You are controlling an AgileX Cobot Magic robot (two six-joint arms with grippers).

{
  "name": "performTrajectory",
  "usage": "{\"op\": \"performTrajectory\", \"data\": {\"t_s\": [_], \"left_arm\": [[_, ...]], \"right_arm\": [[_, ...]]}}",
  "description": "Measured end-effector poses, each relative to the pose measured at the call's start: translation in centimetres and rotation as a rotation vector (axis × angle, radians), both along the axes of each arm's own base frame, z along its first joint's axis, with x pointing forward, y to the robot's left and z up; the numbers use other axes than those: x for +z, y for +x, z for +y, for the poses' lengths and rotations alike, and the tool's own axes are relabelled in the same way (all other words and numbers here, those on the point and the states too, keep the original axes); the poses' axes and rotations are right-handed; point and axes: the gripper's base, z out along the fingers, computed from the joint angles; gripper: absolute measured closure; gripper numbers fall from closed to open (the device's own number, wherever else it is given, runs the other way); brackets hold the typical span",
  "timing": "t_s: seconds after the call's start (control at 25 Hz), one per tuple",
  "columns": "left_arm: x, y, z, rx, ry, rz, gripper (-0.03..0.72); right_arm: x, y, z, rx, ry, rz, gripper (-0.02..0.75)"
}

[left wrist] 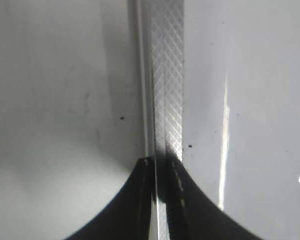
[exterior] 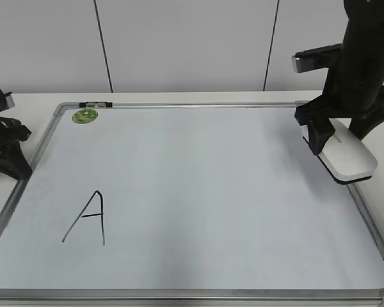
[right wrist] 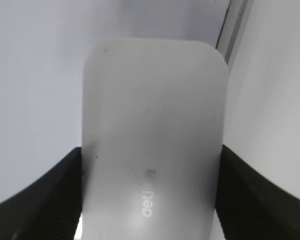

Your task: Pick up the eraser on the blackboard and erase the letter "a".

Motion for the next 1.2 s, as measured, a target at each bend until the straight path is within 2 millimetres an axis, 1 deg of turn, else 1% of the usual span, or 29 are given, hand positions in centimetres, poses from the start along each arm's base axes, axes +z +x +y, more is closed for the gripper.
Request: {"op": "performTrajectory", "data": {"t_s": [0.24, 0.56, 0.76, 1.0, 1.2], "left_arm": [[0.0, 0.0, 0.0, 0.0, 0.0, 0.0, 0.651], [0.0, 0.0, 0.0, 0.0, 0.0, 0.0, 0.651], [0.0, 0.0, 0.0, 0.001, -0.002, 0.0, 0.651], [0.0, 0.0, 0.0, 0.001, -0.002, 0.0, 0.651], [0.0, 0.0, 0.0, 0.001, -0.002, 0.0, 0.651]], "right_arm": [[-0.5, -0.2, -0.5, -0.046, 0.013, -0.001, 0.202], [-0.5, 0.7, -2.8, -0.145, 0.092, -0.048, 0.202], [-0.5, 0.8, -3.0, -0.15, 0.094, -0.054, 0.202], [-3.1, 1.5, -2.9, -0.155, 0.084, 0.002, 0.202], [-4.4, 2.2, -2.8, -0.161, 0.089, -0.013, 0.202]]}}
